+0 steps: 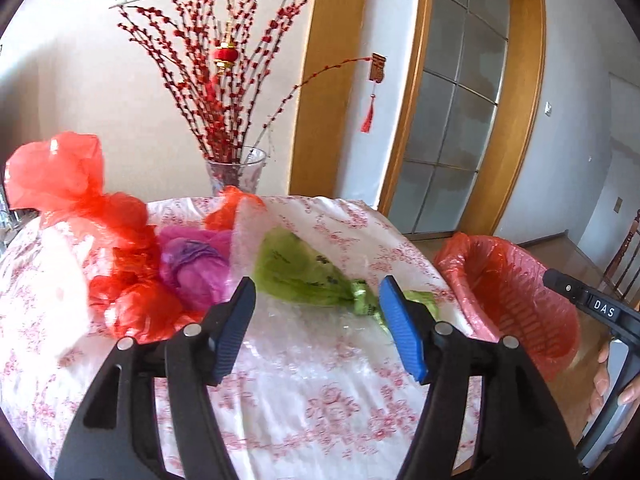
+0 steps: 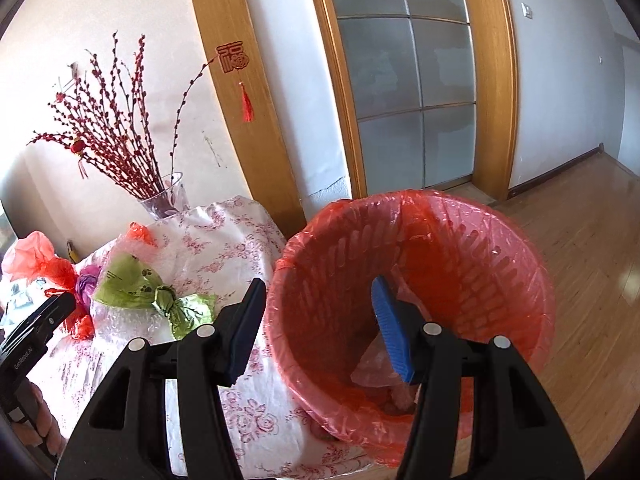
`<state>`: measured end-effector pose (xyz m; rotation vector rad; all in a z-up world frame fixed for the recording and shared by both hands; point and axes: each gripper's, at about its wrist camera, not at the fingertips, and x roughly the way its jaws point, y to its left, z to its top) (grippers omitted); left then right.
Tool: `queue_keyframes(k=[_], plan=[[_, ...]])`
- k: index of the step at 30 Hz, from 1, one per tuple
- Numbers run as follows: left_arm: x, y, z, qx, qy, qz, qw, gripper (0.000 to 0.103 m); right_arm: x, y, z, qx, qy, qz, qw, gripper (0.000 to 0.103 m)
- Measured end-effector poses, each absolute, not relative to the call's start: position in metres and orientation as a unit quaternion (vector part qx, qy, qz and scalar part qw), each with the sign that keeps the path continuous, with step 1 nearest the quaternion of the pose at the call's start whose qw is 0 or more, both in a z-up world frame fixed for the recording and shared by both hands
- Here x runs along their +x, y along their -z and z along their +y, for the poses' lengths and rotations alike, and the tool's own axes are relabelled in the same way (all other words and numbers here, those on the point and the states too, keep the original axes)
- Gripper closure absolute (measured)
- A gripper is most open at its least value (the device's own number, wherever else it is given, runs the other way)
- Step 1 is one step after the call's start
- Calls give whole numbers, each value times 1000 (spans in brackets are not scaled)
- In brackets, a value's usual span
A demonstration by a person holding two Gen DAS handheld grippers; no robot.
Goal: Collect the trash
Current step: 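Grasp the light-green paw-print bag at its knot with the right tool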
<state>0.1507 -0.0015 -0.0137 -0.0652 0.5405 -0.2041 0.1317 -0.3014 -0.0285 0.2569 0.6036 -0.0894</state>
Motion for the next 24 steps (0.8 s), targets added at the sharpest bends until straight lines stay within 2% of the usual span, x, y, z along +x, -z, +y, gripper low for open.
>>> queue_keyframes(k=[5,10,17,24], plan=[[135,15,42,-14,43,252,967,36,147,27,-268,114,3,305,946,47],[127,19,89,-37,-1,255,966,36,172,31,-223,92,-50,328,939,48],[122,21,125,-55,-29,254,965,36,210,55,-170,64,-90,375,920,66],[119,30,145,-66,-33,259,963,36,232,70,-145,45,-89,397,913,66]])
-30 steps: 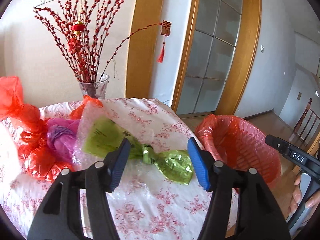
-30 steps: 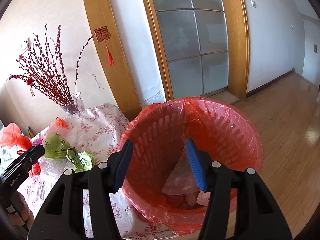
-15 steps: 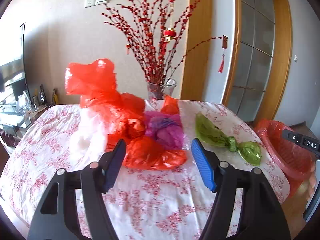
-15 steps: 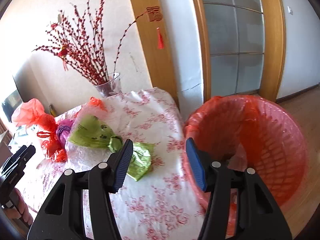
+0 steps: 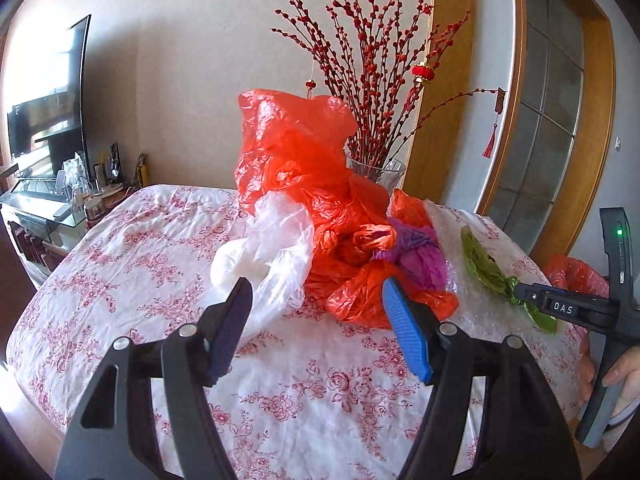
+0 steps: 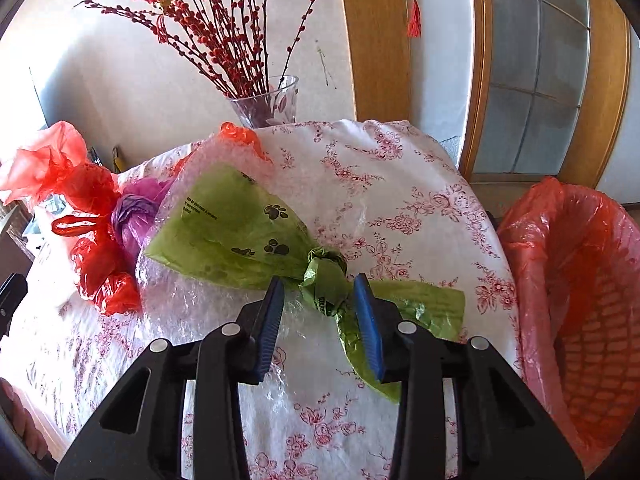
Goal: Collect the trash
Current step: 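Grasp the light-green paw-print bag at its knot with the right tool, then carry the paw-print bag in the right tool over the red bin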
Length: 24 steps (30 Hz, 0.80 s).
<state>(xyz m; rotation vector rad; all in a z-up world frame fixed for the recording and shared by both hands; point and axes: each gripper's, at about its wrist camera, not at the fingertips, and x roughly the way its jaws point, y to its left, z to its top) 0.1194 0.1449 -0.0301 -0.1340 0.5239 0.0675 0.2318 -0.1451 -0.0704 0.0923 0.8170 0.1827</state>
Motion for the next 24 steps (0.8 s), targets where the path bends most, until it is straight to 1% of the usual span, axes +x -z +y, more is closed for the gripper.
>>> queue_keyframes(k=[7,9,12,15,24], plan=[[119,35,150,-76,-29,262,962,36,244,78,-138,24,-78,408,909,66],[120,35,149,-76,-26,262,962,36,247,81,-137,18,-73,415,907,75],[122,34,145,-75,-19,263,962,36,247,84,-139,12,-67,417,906,81],[124,32,138,-73,-9,263,962,36,244,84,-143,16,-63,417,907,84],[144,20,88,-47,38,263,963,37,211,64,-184,66,-33,379,922,85]])
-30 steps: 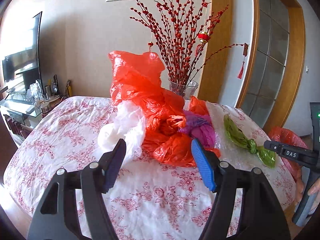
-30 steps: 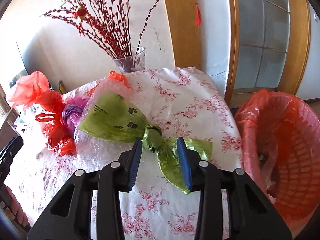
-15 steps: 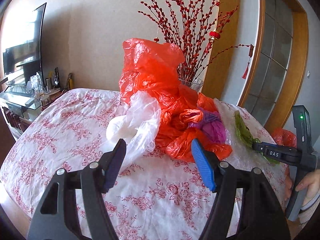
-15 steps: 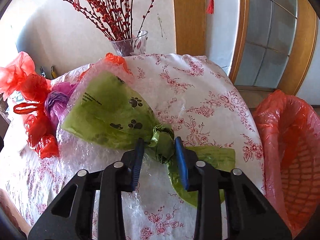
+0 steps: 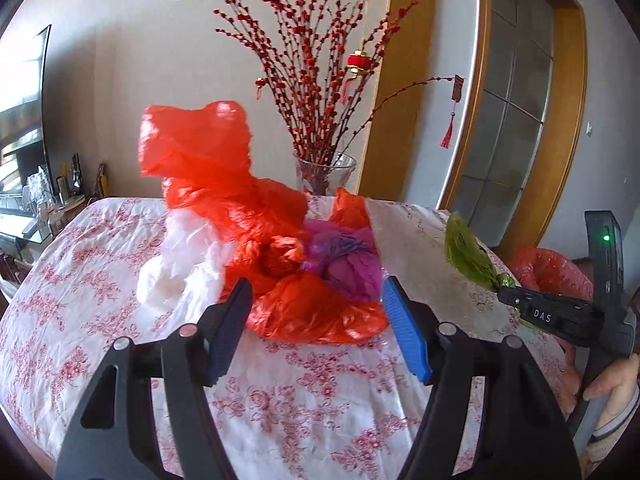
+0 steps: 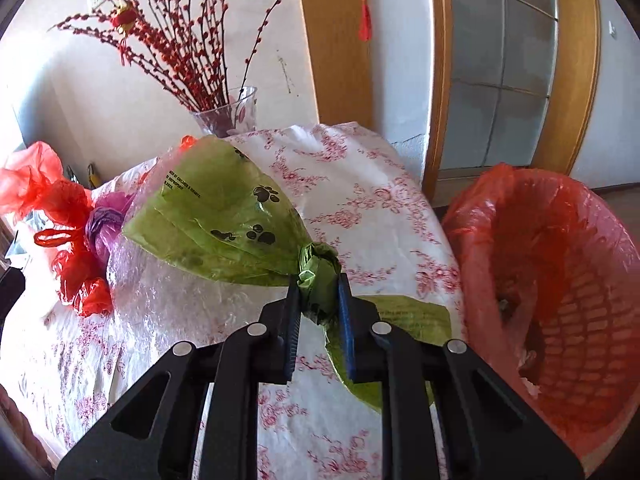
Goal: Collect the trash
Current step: 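Carry the paw-print bag in the right tool over the red bin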
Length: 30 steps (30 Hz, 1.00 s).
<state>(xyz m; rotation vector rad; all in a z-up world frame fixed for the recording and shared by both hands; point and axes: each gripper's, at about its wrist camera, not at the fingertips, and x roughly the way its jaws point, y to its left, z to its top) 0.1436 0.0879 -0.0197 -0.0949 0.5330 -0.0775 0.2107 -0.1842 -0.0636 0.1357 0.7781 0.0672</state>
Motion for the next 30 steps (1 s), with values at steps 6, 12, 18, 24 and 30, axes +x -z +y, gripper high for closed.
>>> queue_keyframes(k=[6,12,18,24,30], plan=[[173,23,42,-30,78,294,952,46,181,50,-223,100,-10,351,931,85],[187,44,-8,7,109,326,939,47,159,51,-256,130,9,344,930,85],[207,73,-29,28,104,393,913,50,148,53,-272,147,17,343,928,85],[213,81,-37,50,93,403,909,65,142,51,-276,154,16,337,929,85],[202,76,-38,32,120,389,913,90,140,52,-277,158,18,336,928,85]])
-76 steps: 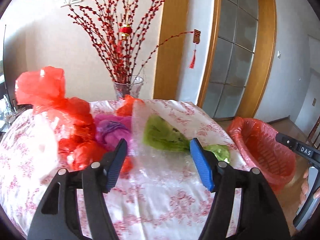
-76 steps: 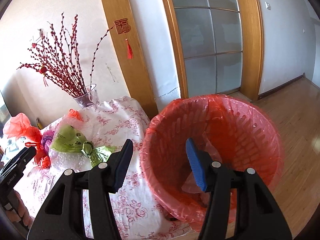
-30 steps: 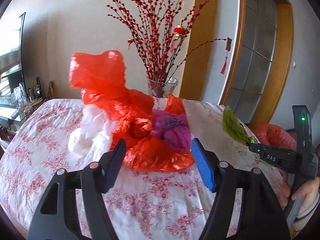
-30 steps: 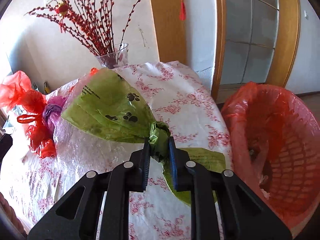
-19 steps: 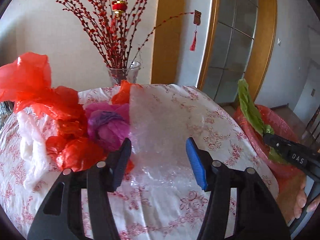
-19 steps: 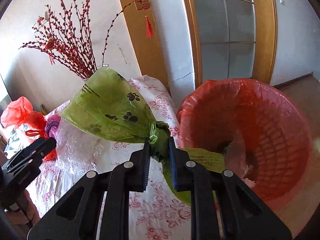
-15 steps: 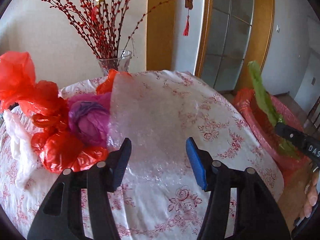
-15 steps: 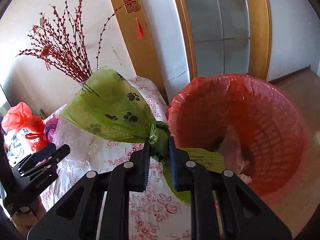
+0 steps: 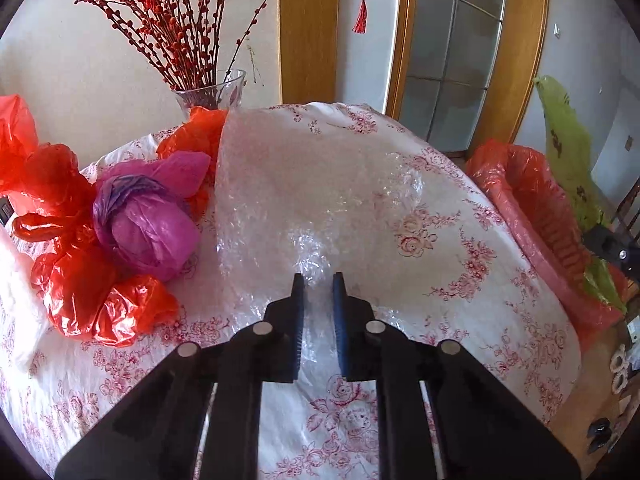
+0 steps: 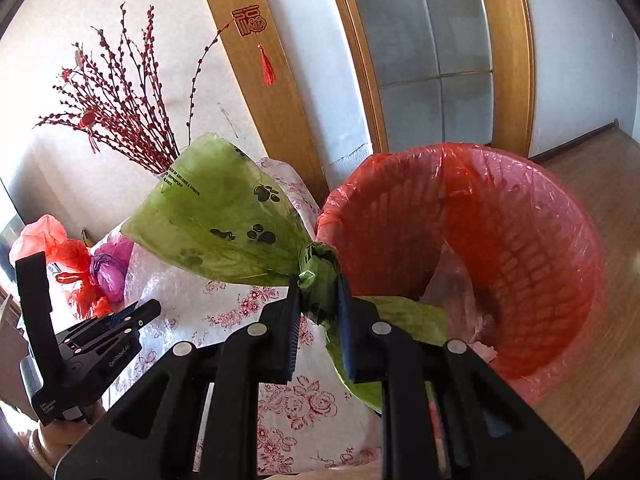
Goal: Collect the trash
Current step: 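Carry the paw-print bag in the right tool over the red bin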
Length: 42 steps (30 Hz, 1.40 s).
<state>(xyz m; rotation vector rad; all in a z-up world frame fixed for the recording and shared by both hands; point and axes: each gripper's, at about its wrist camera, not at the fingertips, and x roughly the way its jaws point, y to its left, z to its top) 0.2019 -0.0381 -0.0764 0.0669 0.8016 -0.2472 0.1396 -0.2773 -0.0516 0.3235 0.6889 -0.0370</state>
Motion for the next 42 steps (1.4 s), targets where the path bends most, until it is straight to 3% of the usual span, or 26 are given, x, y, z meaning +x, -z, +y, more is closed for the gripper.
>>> queue_keyframes(k=[17,42], plan=[[176,21,-66,0,192,308,932,91,116,36,-312,175,55,306,934,85],[164,7,-164,-10,298,301,906,91,85,22,-379,231,151,266,924,85]])
